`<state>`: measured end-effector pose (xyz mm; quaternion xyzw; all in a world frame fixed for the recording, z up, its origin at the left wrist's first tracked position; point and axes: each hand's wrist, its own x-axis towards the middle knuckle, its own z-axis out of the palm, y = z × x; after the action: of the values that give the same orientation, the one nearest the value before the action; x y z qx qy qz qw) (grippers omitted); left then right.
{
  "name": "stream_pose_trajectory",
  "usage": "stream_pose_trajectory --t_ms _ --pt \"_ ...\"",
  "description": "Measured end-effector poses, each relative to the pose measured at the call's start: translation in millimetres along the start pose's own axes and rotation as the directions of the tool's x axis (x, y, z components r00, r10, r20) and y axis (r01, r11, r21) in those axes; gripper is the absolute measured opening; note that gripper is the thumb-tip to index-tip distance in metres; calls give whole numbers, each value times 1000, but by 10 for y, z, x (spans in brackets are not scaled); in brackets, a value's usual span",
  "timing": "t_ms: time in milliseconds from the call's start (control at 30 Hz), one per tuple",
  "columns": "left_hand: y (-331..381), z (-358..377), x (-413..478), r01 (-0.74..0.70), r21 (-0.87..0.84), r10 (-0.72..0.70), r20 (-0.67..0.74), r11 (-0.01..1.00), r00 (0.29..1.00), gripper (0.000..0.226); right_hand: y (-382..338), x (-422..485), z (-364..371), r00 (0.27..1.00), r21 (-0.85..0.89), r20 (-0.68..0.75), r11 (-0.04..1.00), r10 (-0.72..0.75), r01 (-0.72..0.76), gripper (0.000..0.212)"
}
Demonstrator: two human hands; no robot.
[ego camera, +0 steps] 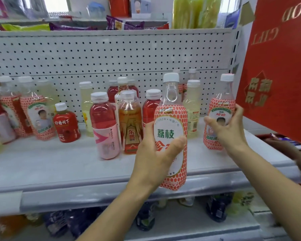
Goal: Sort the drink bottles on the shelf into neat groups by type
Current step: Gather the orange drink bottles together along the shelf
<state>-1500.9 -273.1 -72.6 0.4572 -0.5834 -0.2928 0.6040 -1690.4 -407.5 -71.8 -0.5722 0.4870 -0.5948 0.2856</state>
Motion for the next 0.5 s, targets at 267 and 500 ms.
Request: stream_pose_trajectory --t_ms 267,500 --pt "-106 538 309 22 38 -22 7 999 1000 45 102 505 -174 988 -122 81 985 130 -120 85" --pt "-260 1062 581 -43 125 39 33 991 999 69 -477 -147 -317 936 24 322 990 -140 140 70"
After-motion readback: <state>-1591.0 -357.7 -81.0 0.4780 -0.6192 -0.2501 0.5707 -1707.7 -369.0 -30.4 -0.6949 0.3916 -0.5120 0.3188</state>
